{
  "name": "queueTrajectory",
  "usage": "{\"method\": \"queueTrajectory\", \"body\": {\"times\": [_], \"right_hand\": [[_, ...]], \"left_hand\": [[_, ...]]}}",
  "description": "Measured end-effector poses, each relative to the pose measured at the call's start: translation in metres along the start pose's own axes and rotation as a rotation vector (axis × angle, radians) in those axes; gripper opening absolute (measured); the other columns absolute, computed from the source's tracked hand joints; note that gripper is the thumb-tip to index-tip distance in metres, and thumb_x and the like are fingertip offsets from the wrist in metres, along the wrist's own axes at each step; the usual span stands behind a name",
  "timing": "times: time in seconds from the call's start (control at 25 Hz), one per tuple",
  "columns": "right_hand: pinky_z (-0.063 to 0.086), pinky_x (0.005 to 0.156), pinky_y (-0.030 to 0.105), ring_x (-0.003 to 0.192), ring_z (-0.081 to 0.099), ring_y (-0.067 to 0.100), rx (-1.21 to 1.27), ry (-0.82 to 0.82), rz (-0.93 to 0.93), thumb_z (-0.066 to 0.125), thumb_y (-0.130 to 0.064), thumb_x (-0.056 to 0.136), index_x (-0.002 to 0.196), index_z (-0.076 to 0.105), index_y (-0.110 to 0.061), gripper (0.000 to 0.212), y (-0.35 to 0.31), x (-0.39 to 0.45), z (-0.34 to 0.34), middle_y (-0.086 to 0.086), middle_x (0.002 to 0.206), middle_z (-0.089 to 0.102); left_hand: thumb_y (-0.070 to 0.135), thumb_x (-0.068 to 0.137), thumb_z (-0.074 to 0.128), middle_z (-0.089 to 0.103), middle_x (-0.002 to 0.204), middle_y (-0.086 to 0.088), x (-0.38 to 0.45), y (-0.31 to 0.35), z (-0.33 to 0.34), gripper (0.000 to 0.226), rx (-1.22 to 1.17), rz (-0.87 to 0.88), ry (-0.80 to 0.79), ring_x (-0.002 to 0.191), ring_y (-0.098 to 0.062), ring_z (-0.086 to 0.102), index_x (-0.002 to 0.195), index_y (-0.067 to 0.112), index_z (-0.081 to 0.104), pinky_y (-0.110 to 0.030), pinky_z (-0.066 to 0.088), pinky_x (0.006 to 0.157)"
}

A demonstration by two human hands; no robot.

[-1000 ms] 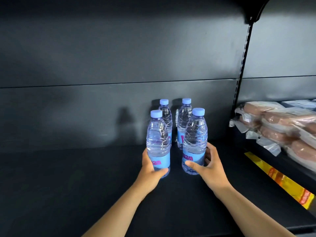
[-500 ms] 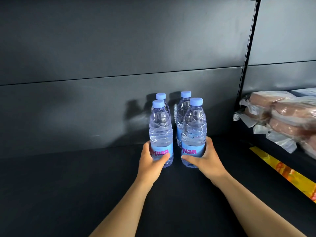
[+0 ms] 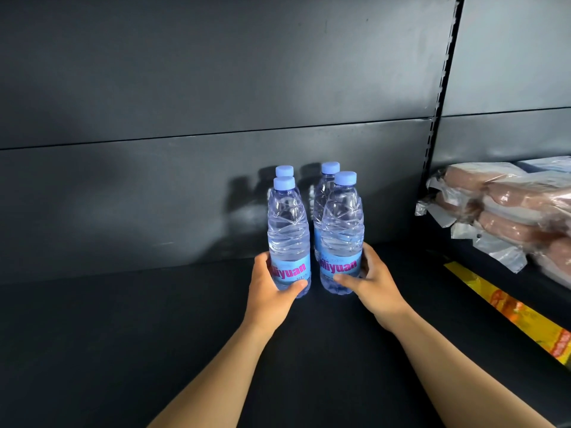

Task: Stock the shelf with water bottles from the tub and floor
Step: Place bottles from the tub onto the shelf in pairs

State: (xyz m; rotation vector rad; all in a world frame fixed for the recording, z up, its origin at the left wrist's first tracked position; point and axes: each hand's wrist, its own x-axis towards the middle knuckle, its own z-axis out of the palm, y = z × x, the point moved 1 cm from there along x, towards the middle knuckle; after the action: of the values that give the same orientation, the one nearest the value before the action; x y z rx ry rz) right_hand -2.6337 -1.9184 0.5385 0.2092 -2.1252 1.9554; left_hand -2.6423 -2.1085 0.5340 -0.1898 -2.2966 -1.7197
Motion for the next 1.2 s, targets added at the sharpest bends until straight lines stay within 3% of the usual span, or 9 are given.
{"method": "queueTrajectory", "body": {"times": [0.12,0.44,0.64,0.8,0.92,1.08,1.2], "right_hand": [[0.053,0.082,0.018,0.111,0.060,0.009,0.002,-0.015,0.009,0.066,0.010,0.078,0.135,0.041,-0.015,0.067,0.002,0.003,-0.001,-0.001,0.120,0.060],[0.054,0.070,0.017,0.097,0.064,0.005,-0.036,0.028,0.021,0.074,-0.003,0.076,0.128,0.045,-0.018,0.062,0.004,0.004,0.001,-0.008,0.108,0.063],[0.050,0.082,0.020,0.102,0.062,0.009,-0.102,0.080,0.037,0.074,-0.003,0.076,0.131,0.046,-0.011,0.062,0.001,-0.002,0.003,-0.002,0.114,0.063],[0.037,0.094,0.021,0.120,0.052,0.012,-0.339,0.095,0.018,0.069,-0.005,0.080,0.133,0.048,-0.014,0.058,-0.020,-0.025,-0.007,0.000,0.126,0.058],[0.032,0.098,0.022,0.127,0.044,0.014,-0.567,0.051,-0.053,0.066,-0.012,0.084,0.136,0.046,-0.019,0.056,-0.051,-0.055,-0.018,-0.002,0.131,0.052],[0.027,0.113,0.041,0.138,0.028,0.022,-0.894,-0.097,-0.103,0.066,-0.029,0.084,0.143,0.035,-0.026,0.067,-0.086,-0.097,-0.015,0.000,0.147,0.039],[0.015,0.115,0.044,0.145,0.011,0.020,-1.067,-0.155,-0.110,0.065,-0.043,0.083,0.146,0.026,-0.031,0.076,-0.116,-0.146,0.002,-0.005,0.154,0.026]], "left_hand": [[0.011,0.068,0.081,0.055,0.120,0.004,0.000,0.000,0.000,0.065,0.024,0.017,0.005,0.105,-0.006,0.057,0.119,0.021,0.042,-0.014,0.049,0.080],[0.015,0.070,0.080,0.058,0.116,0.007,0.002,-0.002,-0.001,0.060,0.071,0.025,0.015,0.102,-0.005,0.058,0.117,0.025,0.044,-0.022,0.051,0.083],[0.015,0.072,0.079,0.056,0.122,0.002,-0.007,0.007,-0.003,0.064,0.113,-0.016,0.021,0.107,-0.011,0.056,0.125,0.018,0.043,-0.020,0.044,0.082],[0.024,0.078,0.073,0.041,0.136,0.001,-0.029,0.029,-0.030,0.068,0.414,0.015,-0.111,0.124,-0.014,0.043,0.136,0.018,0.038,-0.020,0.033,0.094],[0.032,0.080,0.070,0.036,0.141,-0.001,-0.047,0.055,-0.064,0.068,0.766,0.126,-0.249,0.132,-0.018,0.035,0.139,0.019,0.038,-0.029,0.031,0.108],[0.044,0.083,0.064,0.024,0.151,-0.003,-0.087,0.096,-0.103,0.072,1.088,0.204,-0.325,0.140,-0.021,0.022,0.143,0.023,0.031,-0.036,0.023,0.114],[0.048,0.083,0.062,0.017,0.155,-0.006,-0.138,0.118,-0.133,0.075,1.225,0.246,-0.342,0.144,-0.023,0.012,0.145,0.024,0.027,-0.038,0.014,0.117]]}}
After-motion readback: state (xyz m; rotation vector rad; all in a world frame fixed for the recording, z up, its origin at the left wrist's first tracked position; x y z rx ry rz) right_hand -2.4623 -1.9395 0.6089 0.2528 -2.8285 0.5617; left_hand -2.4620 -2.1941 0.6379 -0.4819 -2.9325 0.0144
